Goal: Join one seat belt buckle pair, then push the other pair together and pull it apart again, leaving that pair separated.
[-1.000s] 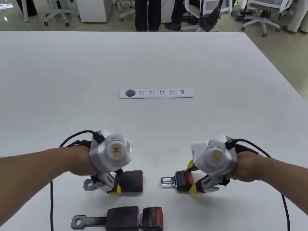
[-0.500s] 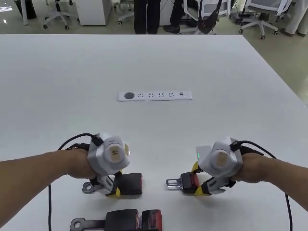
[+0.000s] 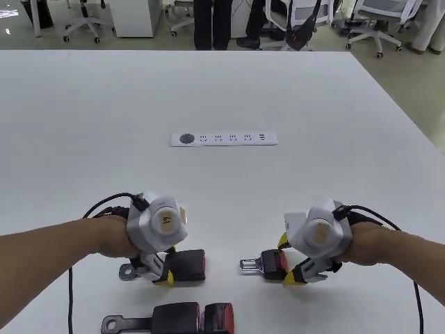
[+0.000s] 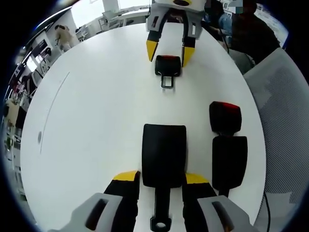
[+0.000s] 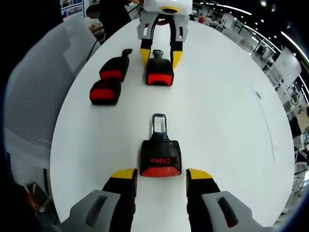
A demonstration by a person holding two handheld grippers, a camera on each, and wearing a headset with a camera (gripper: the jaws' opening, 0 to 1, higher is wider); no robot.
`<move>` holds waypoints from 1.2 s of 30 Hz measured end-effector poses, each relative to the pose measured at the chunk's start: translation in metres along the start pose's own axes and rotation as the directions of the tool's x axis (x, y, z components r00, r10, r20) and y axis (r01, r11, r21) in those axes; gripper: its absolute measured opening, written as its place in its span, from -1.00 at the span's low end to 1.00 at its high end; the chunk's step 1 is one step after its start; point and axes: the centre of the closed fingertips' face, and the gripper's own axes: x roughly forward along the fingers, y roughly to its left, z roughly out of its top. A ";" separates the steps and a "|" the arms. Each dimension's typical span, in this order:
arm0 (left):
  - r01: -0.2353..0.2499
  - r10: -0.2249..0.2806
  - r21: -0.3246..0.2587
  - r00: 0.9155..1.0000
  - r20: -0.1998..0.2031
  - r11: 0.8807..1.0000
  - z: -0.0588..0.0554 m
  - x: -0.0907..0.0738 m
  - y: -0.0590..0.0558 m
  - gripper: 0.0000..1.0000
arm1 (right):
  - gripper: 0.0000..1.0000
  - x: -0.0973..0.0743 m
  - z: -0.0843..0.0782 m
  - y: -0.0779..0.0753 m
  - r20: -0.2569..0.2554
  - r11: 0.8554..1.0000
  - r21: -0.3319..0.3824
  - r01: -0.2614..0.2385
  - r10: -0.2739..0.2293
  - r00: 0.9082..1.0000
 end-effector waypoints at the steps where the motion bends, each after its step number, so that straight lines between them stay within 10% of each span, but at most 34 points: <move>1: -0.003 0.003 -0.003 1.000 -0.001 1.000 -0.001 -0.001 0.000 -0.28 | -0.24 -0.002 -0.001 0.001 0.001 1.000 0.002 0.002 -0.002 1.000; 24: -0.055 0.057 -0.051 0.998 0.034 0.997 -0.024 -0.027 -0.005 -0.21 | 0.07 -0.023 -0.002 0.016 0.049 0.994 0.089 0.065 -0.070 0.996; 36: -0.091 0.114 -0.175 0.985 0.129 0.980 -0.038 -0.048 -0.021 -0.03 | 0.24 -0.033 0.001 0.028 0.118 0.978 0.187 0.096 -0.120 0.986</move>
